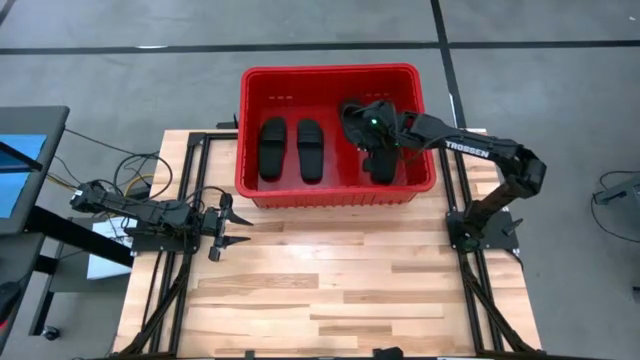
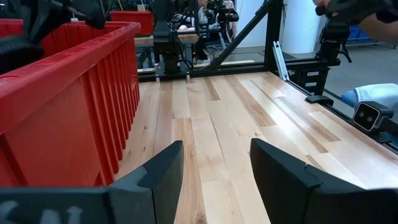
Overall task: Pick and place slides into bin
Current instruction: Put the slide into the bin
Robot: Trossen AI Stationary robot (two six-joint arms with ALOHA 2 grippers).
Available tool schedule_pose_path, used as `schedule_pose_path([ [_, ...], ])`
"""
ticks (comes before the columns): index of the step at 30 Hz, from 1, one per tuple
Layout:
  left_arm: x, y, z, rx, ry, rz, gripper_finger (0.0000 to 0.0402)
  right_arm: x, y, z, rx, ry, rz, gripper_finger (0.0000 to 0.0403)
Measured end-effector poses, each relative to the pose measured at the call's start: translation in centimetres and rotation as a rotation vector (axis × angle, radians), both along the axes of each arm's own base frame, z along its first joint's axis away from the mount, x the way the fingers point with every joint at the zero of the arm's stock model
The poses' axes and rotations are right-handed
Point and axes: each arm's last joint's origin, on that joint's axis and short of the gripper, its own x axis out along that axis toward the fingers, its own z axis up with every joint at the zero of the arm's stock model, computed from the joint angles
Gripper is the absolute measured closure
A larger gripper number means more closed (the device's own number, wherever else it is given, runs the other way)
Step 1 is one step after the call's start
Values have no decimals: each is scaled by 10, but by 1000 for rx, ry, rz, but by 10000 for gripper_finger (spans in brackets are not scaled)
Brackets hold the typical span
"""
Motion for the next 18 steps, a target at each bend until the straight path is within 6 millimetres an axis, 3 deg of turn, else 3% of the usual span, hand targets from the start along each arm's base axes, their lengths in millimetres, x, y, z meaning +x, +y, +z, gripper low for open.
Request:
schedule_pose_path([
  [6, 0, 0, 0, 0, 1, 0, 223, 3, -8, -8, 5, 11, 18, 403],
  [18, 0, 0, 0, 0, 0, 0, 223, 3, -8, -3, -21, -9, 35, 403],
])
